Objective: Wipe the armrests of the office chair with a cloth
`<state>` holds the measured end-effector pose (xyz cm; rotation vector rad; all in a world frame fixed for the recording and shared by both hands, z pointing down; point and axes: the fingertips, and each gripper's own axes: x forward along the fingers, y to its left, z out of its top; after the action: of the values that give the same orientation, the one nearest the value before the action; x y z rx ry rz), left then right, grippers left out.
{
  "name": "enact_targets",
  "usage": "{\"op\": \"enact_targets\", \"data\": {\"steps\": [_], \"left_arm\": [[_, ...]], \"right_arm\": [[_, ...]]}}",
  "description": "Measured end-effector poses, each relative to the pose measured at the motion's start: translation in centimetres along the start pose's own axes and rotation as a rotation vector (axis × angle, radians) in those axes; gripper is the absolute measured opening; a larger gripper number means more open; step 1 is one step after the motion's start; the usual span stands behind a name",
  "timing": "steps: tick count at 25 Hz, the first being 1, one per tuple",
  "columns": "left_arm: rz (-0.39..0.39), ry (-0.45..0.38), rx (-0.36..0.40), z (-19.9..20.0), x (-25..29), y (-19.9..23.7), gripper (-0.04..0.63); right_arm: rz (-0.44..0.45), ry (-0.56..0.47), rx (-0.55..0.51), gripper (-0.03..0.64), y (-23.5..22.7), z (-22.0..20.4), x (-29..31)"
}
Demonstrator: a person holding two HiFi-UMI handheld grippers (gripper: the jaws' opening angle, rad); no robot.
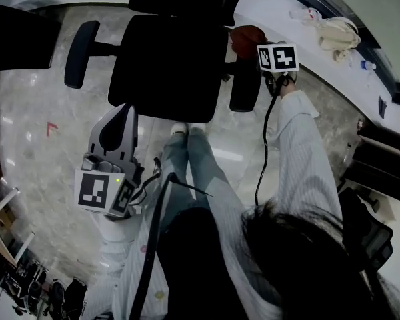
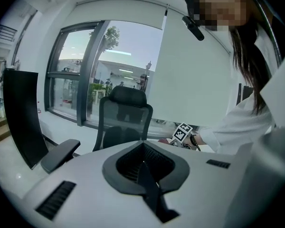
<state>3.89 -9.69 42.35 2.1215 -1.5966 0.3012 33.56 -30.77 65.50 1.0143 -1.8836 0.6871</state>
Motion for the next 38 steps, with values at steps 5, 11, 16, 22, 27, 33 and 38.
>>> {"op": "enact_targets", "data": {"steps": [5, 11, 16, 22, 27, 33, 38], "left_arm": [[-0.014, -0.014, -0.003, 0.5, -0.1, 1.2, 0.003], [-0.075, -0.032, 0.007, 1.4, 0.8, -0.8, 0.003], [-0.132, -0.048, 0.043, 2.4, 0.6, -3.8, 0.003], [-0.171, -0.054, 0.053, 2.7, -0.2, -6.4, 0.003], [-0.172, -0.080, 0.101, 3.1, -1.1, -7.2, 0.003], [-0.168, -0.188, 0.139, 7.2, -3.9, -7.7, 0.003], [-0.192, -0.281, 0.155, 10.9, -6.1, -9.3, 0.003]], "right_arm": [[0.084, 0.017, 0.068, 0.057, 2.4, -1.5, -1.2], [0.175, 0.021, -0.018, 0.057, 8.3, -7.7, -5.8], [0.208, 0.017, -0.038, 0.057, 11.7, -12.5, -9.6], [0.191, -0.003, -0.045, 0.057, 13.6, -15.4, -11.8], [0.161, -0.211, 0.005, 0.057, 12.7, -12.5, -14.6], [0.144, -0.645, 0.016, 0.057, 15.0, -4.3, -28.9], [0.117, -0.925, -0.037, 0.056, 17.9, 0.0, -40.7]]}}
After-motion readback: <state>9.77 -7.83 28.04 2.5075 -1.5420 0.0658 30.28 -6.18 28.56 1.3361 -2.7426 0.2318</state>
